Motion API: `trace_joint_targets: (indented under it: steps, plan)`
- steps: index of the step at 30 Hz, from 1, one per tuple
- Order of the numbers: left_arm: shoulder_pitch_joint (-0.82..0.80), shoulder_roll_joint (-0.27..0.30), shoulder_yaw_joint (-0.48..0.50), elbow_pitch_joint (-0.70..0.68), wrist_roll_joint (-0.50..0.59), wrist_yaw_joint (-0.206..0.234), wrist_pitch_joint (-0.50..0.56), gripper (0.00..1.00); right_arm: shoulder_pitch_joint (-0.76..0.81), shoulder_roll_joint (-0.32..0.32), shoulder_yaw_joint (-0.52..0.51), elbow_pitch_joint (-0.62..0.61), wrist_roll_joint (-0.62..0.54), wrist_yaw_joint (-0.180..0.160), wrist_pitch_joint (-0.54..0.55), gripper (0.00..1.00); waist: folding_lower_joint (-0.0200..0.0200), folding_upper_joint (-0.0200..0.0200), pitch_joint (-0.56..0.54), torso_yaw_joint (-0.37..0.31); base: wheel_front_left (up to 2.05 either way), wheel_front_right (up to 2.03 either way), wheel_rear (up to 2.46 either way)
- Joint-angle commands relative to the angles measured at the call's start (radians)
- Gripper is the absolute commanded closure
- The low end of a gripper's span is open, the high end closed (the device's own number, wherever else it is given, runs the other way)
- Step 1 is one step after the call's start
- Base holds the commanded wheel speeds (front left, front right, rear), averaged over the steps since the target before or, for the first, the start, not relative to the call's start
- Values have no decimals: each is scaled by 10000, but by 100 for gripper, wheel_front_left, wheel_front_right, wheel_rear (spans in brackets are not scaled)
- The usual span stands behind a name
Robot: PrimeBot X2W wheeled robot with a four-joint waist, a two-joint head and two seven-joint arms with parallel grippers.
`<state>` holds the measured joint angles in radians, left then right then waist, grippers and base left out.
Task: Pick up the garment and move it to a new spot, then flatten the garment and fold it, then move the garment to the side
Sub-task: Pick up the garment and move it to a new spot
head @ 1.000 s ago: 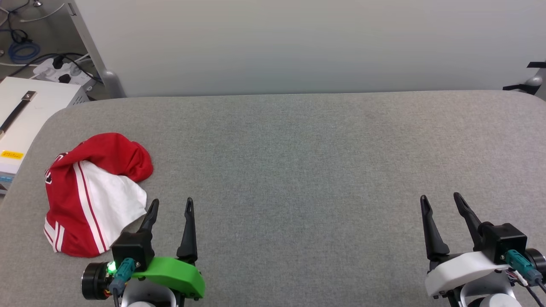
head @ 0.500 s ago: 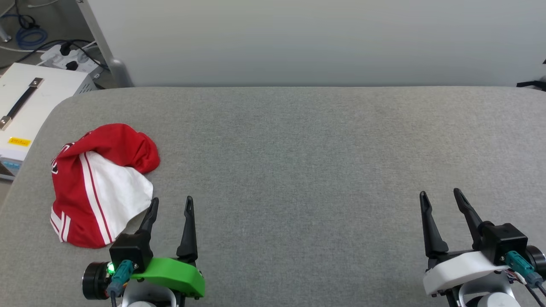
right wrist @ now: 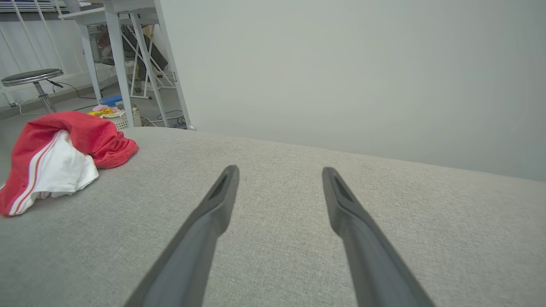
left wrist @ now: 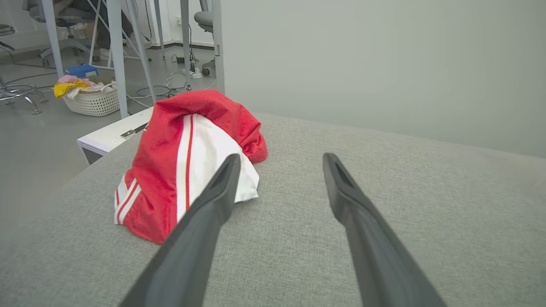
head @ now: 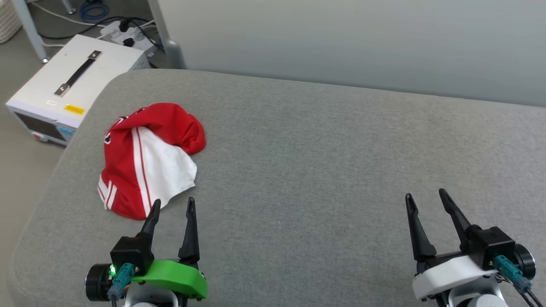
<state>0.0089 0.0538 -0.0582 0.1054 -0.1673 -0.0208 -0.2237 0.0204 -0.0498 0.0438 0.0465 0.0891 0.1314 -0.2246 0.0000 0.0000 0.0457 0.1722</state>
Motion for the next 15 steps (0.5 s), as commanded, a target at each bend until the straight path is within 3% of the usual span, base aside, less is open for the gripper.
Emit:
trace_joint_targets:
  steps: [1, 15]
  plan:
    - [30, -31, -5, 38, -62, 12, -116, 0, 158, -6, 40, -30, -30, -7, -110, 0, 0, 0, -168, 824, 0, 0, 0]
    - [287, -36, -171, -117, 27, -239, -381, 0, 407, -4, 561, -121, 293, -7, -371, 0, 0, 0, -499, 2965, 0, 0, 0]
